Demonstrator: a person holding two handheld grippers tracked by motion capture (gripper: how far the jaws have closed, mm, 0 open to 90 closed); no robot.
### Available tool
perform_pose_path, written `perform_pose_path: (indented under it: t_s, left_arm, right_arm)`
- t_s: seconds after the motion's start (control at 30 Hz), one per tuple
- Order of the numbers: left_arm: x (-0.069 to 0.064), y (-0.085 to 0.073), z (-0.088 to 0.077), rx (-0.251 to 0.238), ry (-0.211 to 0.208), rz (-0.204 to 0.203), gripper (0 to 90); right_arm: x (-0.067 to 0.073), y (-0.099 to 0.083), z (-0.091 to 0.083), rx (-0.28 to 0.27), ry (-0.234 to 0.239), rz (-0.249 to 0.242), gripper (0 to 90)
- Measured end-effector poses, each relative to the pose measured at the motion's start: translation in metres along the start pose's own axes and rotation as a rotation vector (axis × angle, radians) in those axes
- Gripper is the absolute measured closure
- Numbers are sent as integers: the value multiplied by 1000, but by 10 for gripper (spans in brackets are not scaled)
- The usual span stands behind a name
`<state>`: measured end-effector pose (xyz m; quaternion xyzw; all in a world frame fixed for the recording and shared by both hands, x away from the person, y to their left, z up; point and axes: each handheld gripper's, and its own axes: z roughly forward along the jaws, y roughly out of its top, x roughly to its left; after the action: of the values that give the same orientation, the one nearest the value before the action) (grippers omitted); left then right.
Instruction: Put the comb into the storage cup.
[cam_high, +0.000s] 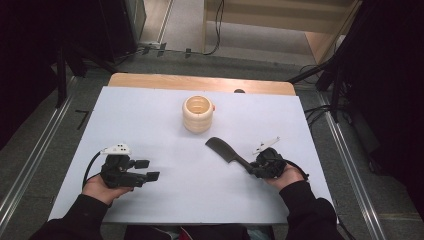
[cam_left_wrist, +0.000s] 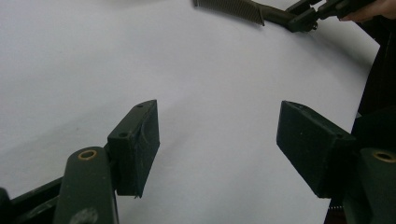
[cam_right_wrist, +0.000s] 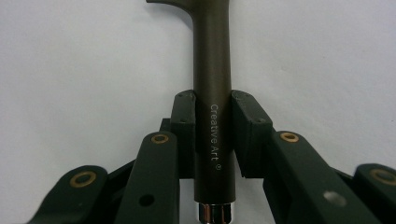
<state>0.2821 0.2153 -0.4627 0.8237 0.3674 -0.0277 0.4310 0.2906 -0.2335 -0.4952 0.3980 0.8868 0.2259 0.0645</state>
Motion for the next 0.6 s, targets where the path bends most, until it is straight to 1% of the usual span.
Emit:
perform_pose_path:
  t_s: [0.03, 0.07, 0.13, 0.2, 0.3, 0.4, 0.5, 0.6]
  left_arm:
    - [0, 0, 0, 3, 4, 0, 304]
    - [0, 0, -1, 3, 4, -3, 304]
    - [1, 0, -1, 1, 0, -9, 304]
    - [1, -1, -2, -4, 0, -14, 304]
    - [0, 0, -2, -9, 0, -17, 304]
    - [0, 1, -2, -6, 2, -19, 304]
    - [-1, 2, -2, -15, 1, -28, 304]
    - [-3, 4, -2, -25, -4, -41, 304]
  right_arm:
    - [-1, 1, 0, 3, 3, -2, 706]
    - [-1, 2, -1, 6, 5, 6, 707]
    - [-1, 4, -2, -9, 18, 5, 706]
    - [0, 6, -7, -36, 26, 15, 706]
    - [2, 9, -14, -89, 65, 29, 706]
    - [8, 12, -18, -119, 90, 27, 705]
    - [14, 16, -20, -136, 116, 28, 705]
    - [21, 22, -20, -165, 144, 19, 705]
